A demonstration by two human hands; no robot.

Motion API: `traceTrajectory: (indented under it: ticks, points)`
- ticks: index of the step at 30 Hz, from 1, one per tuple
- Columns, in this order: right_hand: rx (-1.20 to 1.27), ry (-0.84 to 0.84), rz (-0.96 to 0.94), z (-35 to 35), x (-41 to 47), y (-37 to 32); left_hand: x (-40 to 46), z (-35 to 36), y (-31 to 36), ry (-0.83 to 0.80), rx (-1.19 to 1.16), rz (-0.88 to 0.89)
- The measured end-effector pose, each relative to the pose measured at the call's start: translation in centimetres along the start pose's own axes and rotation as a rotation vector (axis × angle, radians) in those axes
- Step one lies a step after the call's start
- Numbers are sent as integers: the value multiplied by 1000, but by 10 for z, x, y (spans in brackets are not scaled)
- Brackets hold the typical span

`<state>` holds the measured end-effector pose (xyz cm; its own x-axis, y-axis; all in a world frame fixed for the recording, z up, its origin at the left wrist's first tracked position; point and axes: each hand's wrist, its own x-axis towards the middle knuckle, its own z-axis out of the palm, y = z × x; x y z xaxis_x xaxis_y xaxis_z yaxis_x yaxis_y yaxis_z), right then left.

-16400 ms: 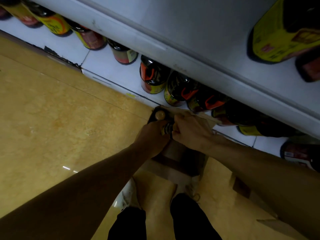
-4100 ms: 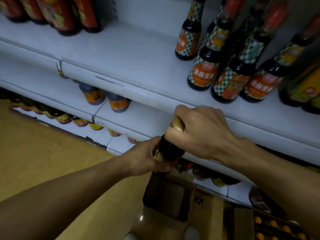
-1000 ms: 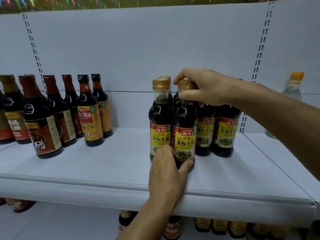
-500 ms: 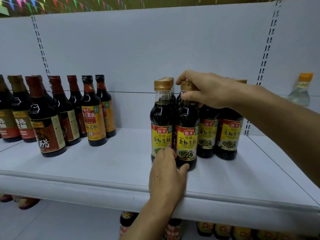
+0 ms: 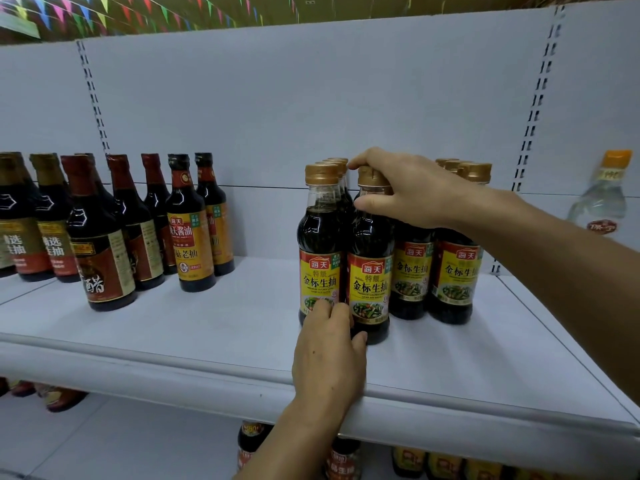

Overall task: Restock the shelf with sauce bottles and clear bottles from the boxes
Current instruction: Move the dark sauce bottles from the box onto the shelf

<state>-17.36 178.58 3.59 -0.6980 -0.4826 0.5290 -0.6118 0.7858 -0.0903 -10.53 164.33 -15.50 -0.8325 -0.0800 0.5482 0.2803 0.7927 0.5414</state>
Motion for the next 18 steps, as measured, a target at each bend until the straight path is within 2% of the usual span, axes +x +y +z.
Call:
traceTrajectory:
  ticks: [7,14,18]
  points:
    - [-42,67,6,4,-9,-6,0,-2,1,1,18,3]
    - [-104,213,84,8,-35,-12,-1,-6,2,-22,17,-4]
    - [-103,229,137,10,-62,-16,1,-12,5,-57,-1,-3]
